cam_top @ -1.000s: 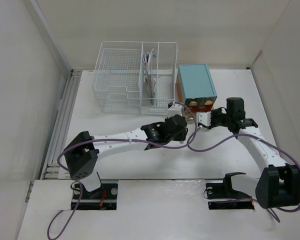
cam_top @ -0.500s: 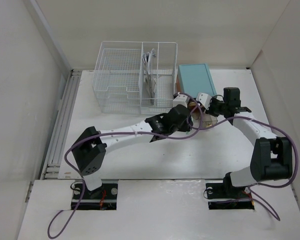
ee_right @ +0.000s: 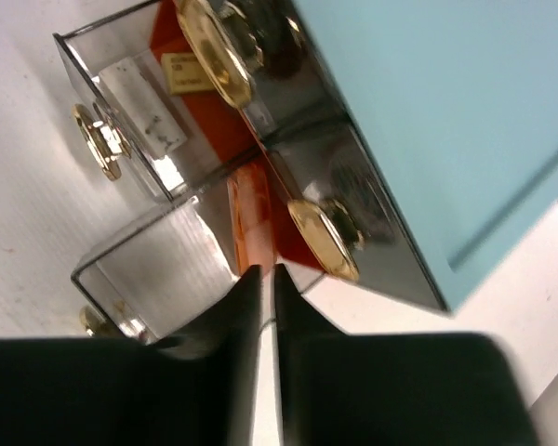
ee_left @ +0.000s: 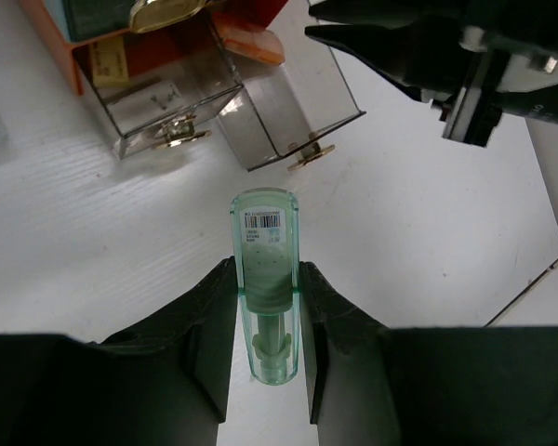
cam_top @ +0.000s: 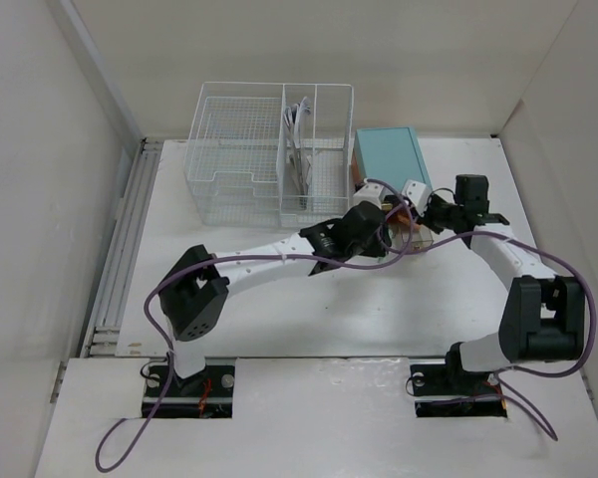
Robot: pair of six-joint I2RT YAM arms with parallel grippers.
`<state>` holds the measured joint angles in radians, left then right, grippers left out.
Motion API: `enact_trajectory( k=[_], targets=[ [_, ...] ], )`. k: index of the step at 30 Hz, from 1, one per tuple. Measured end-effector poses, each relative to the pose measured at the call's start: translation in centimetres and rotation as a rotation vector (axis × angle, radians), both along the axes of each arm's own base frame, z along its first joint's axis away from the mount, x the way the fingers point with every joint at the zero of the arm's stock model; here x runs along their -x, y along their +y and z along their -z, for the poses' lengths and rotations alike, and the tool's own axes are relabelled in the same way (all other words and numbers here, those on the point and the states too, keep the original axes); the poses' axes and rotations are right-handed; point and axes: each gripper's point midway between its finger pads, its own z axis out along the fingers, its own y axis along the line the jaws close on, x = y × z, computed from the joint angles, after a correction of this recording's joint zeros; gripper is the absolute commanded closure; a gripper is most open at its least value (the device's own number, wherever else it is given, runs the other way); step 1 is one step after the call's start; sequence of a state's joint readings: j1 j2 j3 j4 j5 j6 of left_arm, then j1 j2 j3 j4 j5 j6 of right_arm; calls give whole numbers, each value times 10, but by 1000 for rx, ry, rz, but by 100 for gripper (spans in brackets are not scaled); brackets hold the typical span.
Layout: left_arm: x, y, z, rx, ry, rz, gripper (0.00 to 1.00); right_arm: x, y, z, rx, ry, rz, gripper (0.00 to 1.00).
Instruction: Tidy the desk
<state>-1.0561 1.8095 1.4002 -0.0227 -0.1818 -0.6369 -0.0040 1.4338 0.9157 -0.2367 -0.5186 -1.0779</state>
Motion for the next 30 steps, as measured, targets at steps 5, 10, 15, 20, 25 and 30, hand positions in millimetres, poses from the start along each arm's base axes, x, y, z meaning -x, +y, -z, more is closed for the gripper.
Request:
enact_trajectory(
  k=[5,10,15,20,25,30],
  targets=[
    [-14,-27,-5,33,-14,35,100,10,-16,-23,-77,-13,52,100],
    [-29,-54,-4,59,-22,68,100,23,-31,-49,-145,-36,107,100],
    [-47,-72,7,61,-21,82,100,37,-40,-59,-205,-38,125,100],
    [-62,-84,17,59,-19,93,100,50,-42,-54,-257,-2,130,100],
    [-77,-90,23,61,-20,95,100,58,-49,-51,-294,14,147,100],
    [-92,-91,26,66,-21,89,100,61,-53,-50,-321,20,156,100]
  ],
)
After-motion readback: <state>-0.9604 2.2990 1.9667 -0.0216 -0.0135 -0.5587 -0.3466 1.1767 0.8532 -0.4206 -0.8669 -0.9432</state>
